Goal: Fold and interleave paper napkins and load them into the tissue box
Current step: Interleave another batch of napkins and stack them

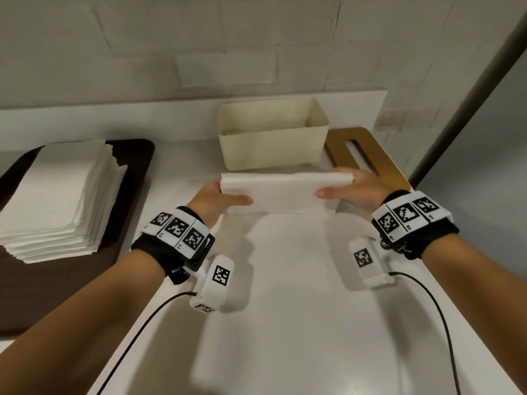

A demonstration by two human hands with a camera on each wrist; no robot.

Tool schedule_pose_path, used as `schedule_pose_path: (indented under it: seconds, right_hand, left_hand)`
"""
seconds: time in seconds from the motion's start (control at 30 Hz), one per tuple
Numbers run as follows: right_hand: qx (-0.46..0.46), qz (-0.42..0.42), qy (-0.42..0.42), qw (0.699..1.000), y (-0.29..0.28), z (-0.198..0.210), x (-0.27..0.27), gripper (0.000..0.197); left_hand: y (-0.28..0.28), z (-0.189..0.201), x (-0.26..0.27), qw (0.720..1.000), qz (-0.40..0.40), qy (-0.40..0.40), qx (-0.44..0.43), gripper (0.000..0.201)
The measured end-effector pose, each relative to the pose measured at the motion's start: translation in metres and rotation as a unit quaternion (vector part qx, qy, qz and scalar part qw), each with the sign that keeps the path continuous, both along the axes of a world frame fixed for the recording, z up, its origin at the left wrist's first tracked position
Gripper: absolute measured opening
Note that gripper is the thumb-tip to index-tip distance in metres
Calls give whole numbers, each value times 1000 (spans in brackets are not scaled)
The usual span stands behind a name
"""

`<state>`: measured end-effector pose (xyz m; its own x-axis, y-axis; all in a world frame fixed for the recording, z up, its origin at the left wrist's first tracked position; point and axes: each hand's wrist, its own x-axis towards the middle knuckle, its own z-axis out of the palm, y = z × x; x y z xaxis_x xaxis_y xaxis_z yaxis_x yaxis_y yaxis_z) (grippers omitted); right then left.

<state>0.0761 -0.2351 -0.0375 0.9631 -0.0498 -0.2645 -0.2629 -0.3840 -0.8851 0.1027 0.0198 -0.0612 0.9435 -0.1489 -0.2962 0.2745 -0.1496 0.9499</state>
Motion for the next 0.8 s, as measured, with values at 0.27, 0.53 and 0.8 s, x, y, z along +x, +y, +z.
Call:
schedule_pose_path:
  seconds: [0.27,0.53,0.8]
  right_hand:
    - [-230,142,-77,960,27,36,8,37]
    - [15,43,-39,998,49,51,6,44]
    - [75,44,-47,995,61,37,1,47]
  left_hand:
    - [-15,47,-2,973,-51,-151,165,32]
    - [-26,87,2,983,11,-137,-124,41]
    - [-46,64,-11,981,-4,-101,-165,36]
